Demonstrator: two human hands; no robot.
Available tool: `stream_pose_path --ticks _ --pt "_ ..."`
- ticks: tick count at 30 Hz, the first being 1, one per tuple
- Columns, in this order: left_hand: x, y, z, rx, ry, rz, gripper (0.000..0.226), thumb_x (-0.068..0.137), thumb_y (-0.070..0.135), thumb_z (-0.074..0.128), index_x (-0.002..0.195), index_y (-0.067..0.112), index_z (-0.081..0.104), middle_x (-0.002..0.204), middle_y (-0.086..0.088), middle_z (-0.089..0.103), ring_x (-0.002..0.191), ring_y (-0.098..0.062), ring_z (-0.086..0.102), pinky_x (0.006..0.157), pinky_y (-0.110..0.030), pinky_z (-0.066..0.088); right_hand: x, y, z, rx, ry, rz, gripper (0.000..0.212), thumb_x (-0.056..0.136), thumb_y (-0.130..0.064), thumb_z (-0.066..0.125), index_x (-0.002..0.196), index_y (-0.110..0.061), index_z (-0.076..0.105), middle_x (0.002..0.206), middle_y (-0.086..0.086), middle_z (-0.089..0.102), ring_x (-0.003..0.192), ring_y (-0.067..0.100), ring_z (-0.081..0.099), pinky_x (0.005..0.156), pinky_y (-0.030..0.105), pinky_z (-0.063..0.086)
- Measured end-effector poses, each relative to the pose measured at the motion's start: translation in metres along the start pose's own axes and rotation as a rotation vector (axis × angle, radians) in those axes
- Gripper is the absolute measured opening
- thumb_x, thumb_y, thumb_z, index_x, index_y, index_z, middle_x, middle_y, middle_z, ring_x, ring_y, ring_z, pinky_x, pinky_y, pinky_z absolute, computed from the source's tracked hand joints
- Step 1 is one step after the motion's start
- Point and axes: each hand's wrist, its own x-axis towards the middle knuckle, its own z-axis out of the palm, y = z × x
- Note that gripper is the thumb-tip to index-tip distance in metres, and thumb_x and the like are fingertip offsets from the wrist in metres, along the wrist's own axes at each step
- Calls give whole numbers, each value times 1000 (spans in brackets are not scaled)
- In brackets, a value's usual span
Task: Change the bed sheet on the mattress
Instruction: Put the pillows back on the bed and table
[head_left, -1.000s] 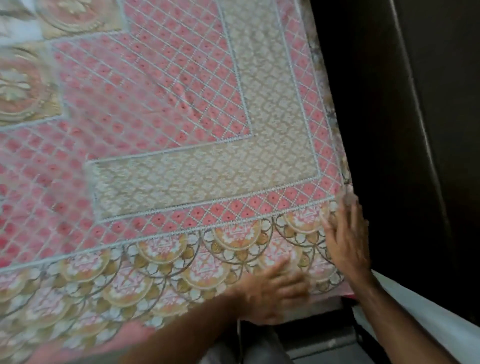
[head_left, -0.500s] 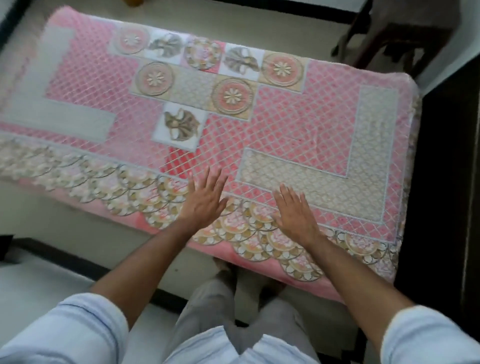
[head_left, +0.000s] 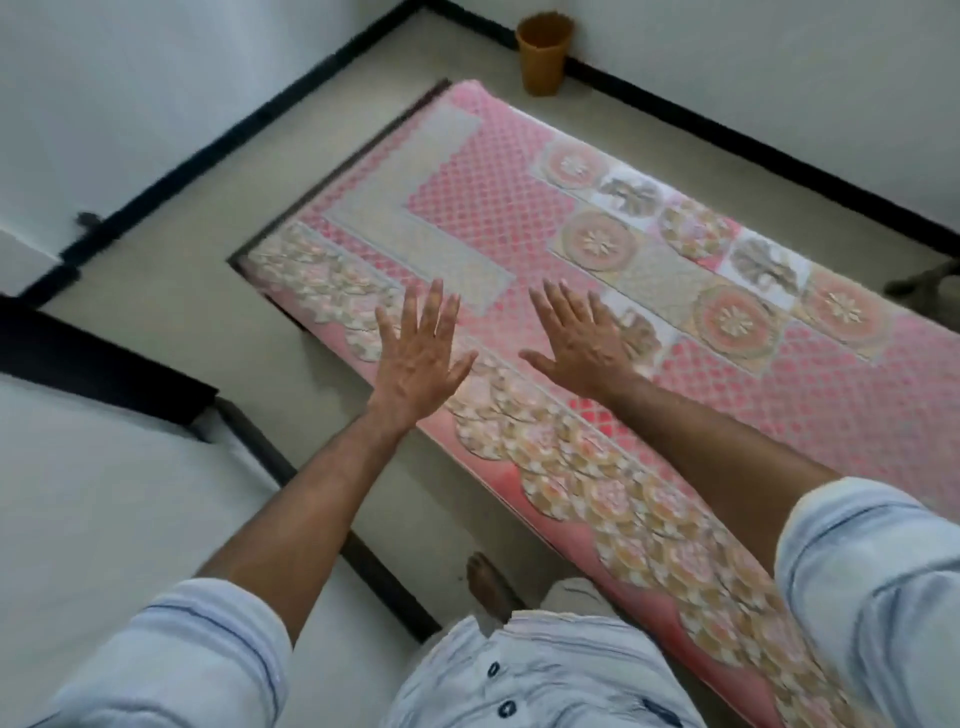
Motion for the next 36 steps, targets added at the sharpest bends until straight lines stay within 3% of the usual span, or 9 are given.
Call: stream_pose_path --ticks 7,22,29,36 --pt "35 -199 -39 22 41 -208 84 95 65 17 162 16 7 170 -8 -7 155 -36 -10 117 -70 0 192 -135 -51 5 85 -193 86 97 -69 31 160 -17 3 168 10 1 155 30 4 124 57 4" --pt "237 -582 -114 161 127 -350 82 97 64 16 162 16 5 170 -8 -9 155 -36 -10 117 -72 5 629 -314 -139 -54 158 -359 93 94 -69 39 160 -16 2 168 11 0 155 31 4 123 59 6" --pt "331 -749 -124 138 171 -366 82 99 65 20 162 18 -2 169 -5 -17 154 -34 -17 118 -71 2 810 -393 -169 -88 216 -364 89 95 -69 33 160 -16 2 168 10 4 155 29 7 123 59 8" --pt "431 -922 -160 188 267 -285 81 98 65 15 162 18 -3 169 -6 -13 155 -36 -12 117 -72 5 972 -460 -201 -84 284 -272 89 95 -69 32 160 -16 2 168 8 3 155 28 8 123 58 9"
